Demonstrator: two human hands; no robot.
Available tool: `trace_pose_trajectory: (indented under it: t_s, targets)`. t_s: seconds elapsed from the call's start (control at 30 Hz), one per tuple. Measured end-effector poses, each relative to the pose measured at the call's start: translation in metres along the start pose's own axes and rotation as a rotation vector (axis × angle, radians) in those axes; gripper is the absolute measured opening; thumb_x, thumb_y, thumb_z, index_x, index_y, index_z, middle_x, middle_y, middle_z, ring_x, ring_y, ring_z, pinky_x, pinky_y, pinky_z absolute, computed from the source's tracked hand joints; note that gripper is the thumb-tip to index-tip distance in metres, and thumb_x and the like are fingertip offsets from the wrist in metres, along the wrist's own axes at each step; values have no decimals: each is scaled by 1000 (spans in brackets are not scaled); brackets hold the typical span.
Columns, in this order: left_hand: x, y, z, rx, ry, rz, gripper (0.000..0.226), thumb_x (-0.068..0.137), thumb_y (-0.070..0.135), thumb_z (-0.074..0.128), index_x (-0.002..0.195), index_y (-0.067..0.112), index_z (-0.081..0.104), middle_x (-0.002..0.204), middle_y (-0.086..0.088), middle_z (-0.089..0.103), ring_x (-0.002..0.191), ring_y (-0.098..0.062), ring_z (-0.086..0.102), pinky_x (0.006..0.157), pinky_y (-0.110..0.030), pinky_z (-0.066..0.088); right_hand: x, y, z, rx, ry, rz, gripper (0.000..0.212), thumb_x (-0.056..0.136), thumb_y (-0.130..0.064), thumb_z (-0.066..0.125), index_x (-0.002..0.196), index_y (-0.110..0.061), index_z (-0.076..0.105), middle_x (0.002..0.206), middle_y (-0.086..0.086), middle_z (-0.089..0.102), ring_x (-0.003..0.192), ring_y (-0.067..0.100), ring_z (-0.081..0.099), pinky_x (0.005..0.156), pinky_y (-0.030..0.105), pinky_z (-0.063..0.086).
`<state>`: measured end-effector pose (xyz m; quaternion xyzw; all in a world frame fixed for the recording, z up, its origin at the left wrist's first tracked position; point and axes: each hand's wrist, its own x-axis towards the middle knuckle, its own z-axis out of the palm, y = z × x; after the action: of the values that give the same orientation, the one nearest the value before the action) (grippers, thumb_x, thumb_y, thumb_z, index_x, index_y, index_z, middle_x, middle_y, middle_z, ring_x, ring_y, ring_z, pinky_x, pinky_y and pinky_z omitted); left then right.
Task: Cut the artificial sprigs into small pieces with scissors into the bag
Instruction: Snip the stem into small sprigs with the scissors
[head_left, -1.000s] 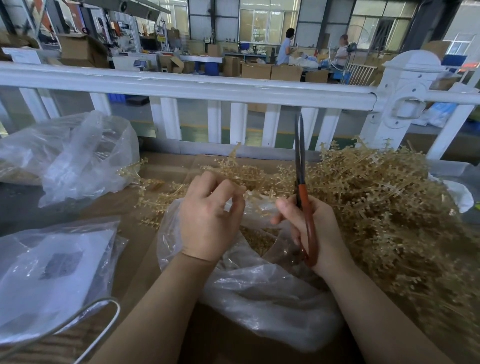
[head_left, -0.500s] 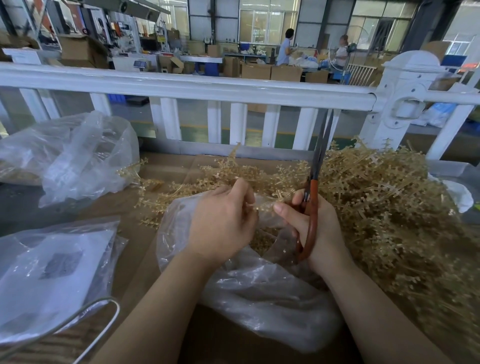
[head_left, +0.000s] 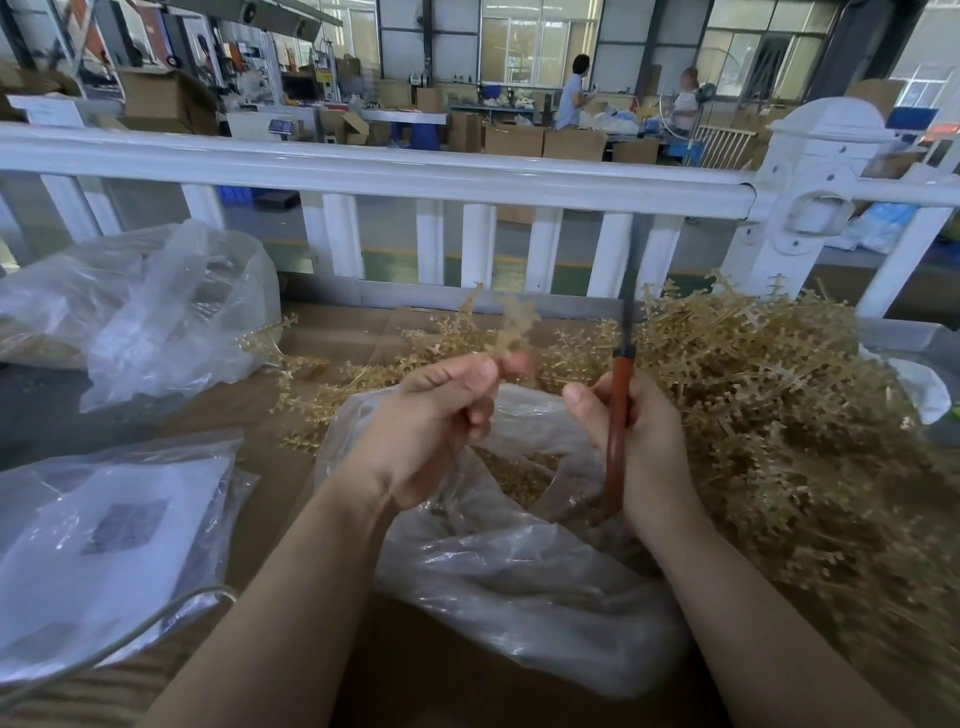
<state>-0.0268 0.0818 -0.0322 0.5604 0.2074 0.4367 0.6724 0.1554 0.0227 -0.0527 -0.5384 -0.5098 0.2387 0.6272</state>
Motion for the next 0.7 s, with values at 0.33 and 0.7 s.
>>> trace_pose_trajectory:
  t_s: [0.33,0.7]
  targets:
    - [5,-6,-3,-269,322,-31,36,78,20,69,110,4,71,75,-1,67,67,-7,63,70,-19,57,-7,7,7,-632,-54,-4,46,80,-71,61,92,-28,57,78,-13,66,73,5,64,60,26,46]
    - [5,-7,-2,-357,368,1,18,76,15,68,92,6,69,86,-2,75,73,-10,70,71,-21,59,-8,14,4,-728,-85,-45,58,70,-86,47,92,-32,51,79,-19,58,68,-3,51,56,16,35]
